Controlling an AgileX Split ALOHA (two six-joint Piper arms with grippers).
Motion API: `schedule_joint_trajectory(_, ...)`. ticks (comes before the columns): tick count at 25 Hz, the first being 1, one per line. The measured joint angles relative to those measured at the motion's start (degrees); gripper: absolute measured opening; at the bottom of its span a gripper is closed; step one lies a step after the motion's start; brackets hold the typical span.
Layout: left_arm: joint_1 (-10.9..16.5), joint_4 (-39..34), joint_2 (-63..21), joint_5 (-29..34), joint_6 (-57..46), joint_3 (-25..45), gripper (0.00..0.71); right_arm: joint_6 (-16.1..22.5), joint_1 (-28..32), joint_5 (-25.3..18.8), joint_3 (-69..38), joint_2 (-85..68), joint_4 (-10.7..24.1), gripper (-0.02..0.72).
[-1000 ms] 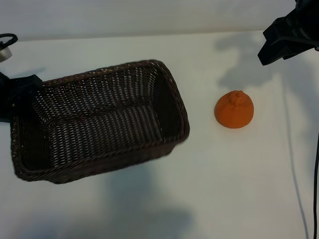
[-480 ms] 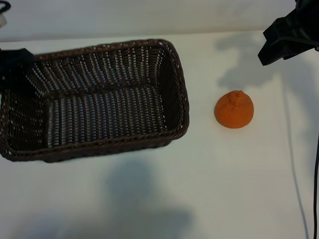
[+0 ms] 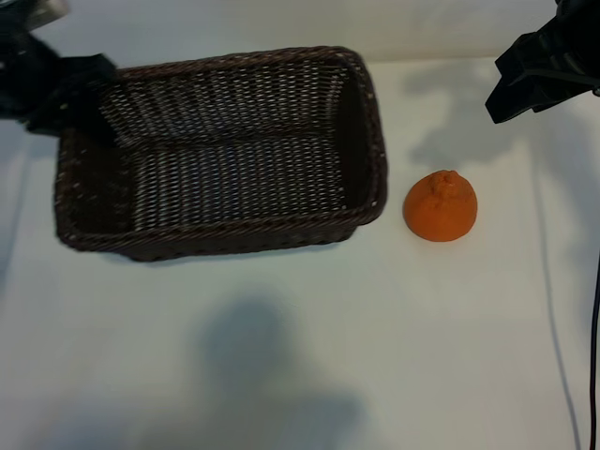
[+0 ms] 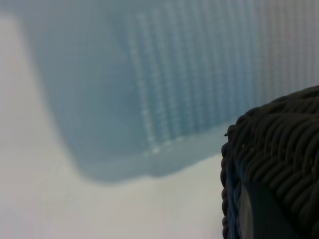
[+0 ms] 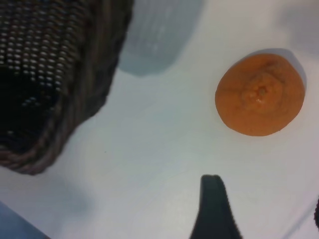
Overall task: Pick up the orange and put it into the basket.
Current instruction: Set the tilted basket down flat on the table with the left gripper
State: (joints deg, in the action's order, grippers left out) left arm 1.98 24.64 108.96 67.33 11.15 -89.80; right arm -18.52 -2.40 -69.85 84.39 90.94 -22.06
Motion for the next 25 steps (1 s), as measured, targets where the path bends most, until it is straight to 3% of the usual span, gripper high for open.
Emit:
schedule_joint_trajectory(5,-2.58,0.3,4.84,0.0,-1.0,-4.48,0.184,0.0,0.0,0.0,0.0,0.0,-0.02,0.467)
schedule_joint_trajectory(25,-5.83,-2.63,12.65,-1.25,-1.97,-4.9,0.184,0.0,0.0,0.11,0.0,0.0,-0.02,0.467)
